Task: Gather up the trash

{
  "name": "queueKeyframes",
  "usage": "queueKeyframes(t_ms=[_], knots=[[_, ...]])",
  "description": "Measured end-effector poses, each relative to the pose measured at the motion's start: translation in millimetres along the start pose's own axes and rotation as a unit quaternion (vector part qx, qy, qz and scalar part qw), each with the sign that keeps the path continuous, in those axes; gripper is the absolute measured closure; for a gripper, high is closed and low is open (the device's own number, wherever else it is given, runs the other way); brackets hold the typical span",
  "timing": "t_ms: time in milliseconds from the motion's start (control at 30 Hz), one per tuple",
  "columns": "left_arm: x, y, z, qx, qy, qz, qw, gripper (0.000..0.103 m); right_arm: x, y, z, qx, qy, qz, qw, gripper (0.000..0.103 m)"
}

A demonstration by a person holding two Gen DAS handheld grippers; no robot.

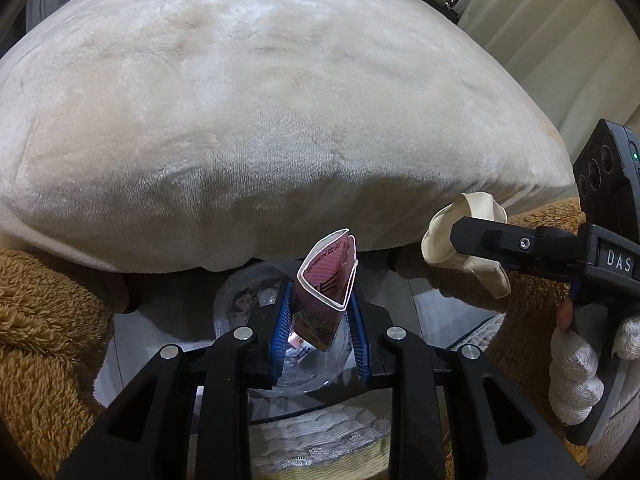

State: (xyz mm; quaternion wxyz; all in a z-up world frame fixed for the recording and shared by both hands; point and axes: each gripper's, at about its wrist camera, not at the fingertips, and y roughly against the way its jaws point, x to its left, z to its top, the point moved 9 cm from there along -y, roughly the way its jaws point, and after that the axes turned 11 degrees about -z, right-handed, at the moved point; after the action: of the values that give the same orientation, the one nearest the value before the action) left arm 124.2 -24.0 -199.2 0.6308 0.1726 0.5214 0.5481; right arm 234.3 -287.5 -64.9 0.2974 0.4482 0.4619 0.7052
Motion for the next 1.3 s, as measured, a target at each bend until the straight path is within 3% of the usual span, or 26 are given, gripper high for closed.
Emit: queueKeyframes(t_ms=[433, 700, 1100, 1233, 1300], knots=[[11, -32, -26, 0.076, 0.021, 0.018, 0.9967, 0.077, -5, -49, -16, 0.087, -0.012, -0.031, 0.996, 0.023], [15, -37, -31, 0.092, 0.032, 0.021, 0.9950, 0.077, -5, -62, -24, 0.105, -0.010, -0.041, 0.994, 0.022], [21, -44, -34, 0.110, 0.029, 0.024, 0.9933, 0.075, -12, -59, -21, 0.098, -0.021, -0.040, 0.994, 0.016], [20, -42, -34, 0.106, 0.028, 0.022, 0.9937, 0.058, -14, -55, -20, 0.092, -0.023, -0.039, 0.995, 0.016], [21, -40, -33, 0.103, 0.030, 0.022, 0.9940, 0.057, -15, -53, -19, 0.088, -0.021, -0.041, 0.995, 0.016]])
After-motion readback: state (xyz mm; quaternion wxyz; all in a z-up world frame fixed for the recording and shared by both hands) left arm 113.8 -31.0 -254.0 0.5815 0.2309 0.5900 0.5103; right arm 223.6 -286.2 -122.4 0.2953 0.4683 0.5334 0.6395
